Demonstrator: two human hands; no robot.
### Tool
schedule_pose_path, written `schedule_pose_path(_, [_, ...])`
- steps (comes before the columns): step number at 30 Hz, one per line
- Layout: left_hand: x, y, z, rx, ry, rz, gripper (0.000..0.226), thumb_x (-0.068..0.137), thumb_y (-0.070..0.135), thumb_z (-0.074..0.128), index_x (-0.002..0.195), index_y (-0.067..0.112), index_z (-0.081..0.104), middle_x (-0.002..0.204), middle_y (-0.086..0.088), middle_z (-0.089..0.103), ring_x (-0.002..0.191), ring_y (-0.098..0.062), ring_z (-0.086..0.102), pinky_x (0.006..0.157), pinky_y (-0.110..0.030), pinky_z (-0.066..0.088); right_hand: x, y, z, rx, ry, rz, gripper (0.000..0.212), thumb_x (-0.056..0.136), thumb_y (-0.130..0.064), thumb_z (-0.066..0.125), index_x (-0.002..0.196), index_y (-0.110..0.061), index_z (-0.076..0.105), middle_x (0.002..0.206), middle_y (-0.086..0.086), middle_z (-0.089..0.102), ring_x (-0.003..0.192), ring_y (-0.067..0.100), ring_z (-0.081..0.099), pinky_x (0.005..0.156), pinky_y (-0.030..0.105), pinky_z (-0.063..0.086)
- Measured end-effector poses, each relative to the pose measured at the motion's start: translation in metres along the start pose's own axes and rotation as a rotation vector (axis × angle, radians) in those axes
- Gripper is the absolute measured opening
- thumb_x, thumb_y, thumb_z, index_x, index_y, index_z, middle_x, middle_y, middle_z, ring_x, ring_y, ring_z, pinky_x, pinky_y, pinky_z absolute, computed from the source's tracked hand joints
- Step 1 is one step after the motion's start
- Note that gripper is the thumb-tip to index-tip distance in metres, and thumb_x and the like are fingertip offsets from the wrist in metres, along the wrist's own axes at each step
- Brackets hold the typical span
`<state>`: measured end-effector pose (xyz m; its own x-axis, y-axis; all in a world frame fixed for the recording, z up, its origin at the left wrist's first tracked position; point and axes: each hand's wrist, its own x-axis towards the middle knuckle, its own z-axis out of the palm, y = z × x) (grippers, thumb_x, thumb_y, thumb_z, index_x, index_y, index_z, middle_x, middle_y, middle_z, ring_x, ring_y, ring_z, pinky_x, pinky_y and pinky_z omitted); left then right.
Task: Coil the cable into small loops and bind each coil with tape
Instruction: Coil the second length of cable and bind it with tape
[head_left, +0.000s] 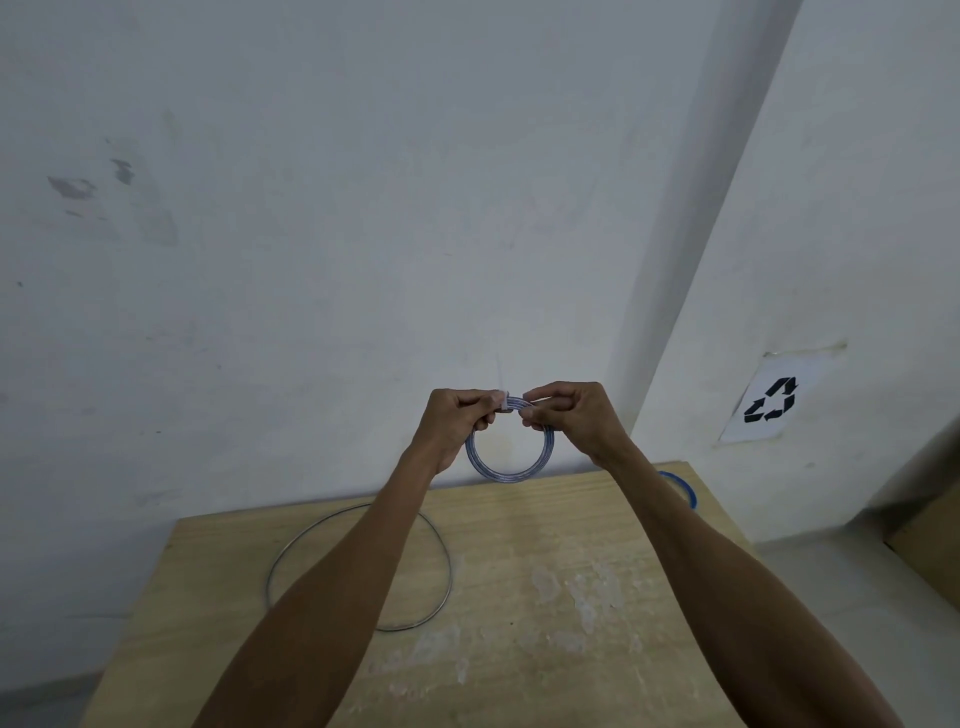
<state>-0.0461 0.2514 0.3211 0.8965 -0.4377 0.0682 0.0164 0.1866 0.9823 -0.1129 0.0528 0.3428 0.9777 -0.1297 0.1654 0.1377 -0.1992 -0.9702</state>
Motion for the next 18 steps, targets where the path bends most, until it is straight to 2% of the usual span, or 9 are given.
schedule_pose_path(3, [-0.001,0.001,-0.001,0.022,0.004,0.032,0.013,0.095,0.010,0.072,0.101,0.003,0.080,0.088,-0.014,0.076,0.070,-0.015,0.054,0.066,-0.024,0.045,0.000,-0.006,-0.005,0.013,-0.064,0.060,0.035,0.085,-0.015,0.081,0.118,-0.006,0.072,0.095,0.017,0.078,0.090,0.029,0.076,0.084,0.036,0.062])
schedule_pose_path(5, [-0.003,0.002,0.001,0.077,-0.009,0.069,0.018,0.094,0.013,0.073,0.103,-0.002,0.079,0.085,-0.011,0.077,0.070,-0.017,0.054,0.066,-0.025,0.045,0.003,-0.014,-0.004,0.005,-0.028,0.117,0.030,0.090,-0.033,0.076,0.114,-0.015,0.075,0.104,0.007,0.078,0.098,0.022,0.074,0.088,0.034,0.061])
schedule_pose_path(7, [-0.006,0.003,0.007,0.134,-0.046,0.102,0.022,0.094,0.016,0.075,0.102,-0.003,0.079,0.080,-0.008,0.076,0.071,-0.019,0.054,0.064,-0.025,0.045,0.011,-0.024,-0.002,-0.061,0.039,0.153,0.035,0.090,-0.049,0.072,0.105,-0.018,0.080,0.104,0.001,0.076,0.096,0.016,0.069,0.088,0.031,0.059])
schedule_pose_path(10, [-0.009,0.002,0.016,0.141,-0.083,0.118,0.021,0.093,0.018,0.076,0.099,-0.001,0.081,0.079,-0.016,0.073,0.071,-0.022,0.051,0.064,-0.028,0.043,0.023,-0.035,0.001,-0.120,0.037,0.195,0.030,0.086,-0.041,0.078,0.099,-0.015,0.081,0.101,-0.001,0.076,0.095,0.014,0.061,0.084,0.030,0.051])
schedule_pose_path(13, [-0.011,0.002,0.019,0.146,-0.096,0.116,0.022,0.092,0.023,0.077,0.097,0.001,0.082,0.077,-0.025,0.068,0.070,-0.023,0.049,0.065,-0.032,0.042,0.027,-0.042,0.002,-0.069,0.056,0.293,0.024,0.082,-0.028,0.083,0.099,-0.010,0.081,0.096,-0.003,0.075,0.091,0.012,0.059,0.081,0.029,0.047])
schedule_pose_path(16, [-0.012,0.005,0.019,0.152,-0.084,0.085,0.028,0.092,0.030,0.076,0.093,0.002,0.082,0.066,-0.008,0.066,0.065,-0.018,0.049,0.063,-0.027,0.042,0.026,-0.042,0.003,-0.043,0.071,0.268,0.025,0.084,-0.021,0.082,0.102,-0.004,0.080,0.089,-0.007,0.075,0.081,-0.002,0.061,0.074,0.017,0.044])
schedule_pose_path(18, [-0.012,0.006,0.020,0.173,-0.074,0.069,0.027,0.092,0.026,0.077,0.093,0.000,0.081,0.065,-0.001,0.069,0.061,-0.014,0.051,0.062,-0.025,0.043,0.026,-0.038,0.006,-0.045,0.101,0.220,0.024,0.083,-0.019,0.083,0.099,-0.003,0.080,0.088,-0.005,0.076,0.077,-0.006,0.064,0.074,0.015,0.044])
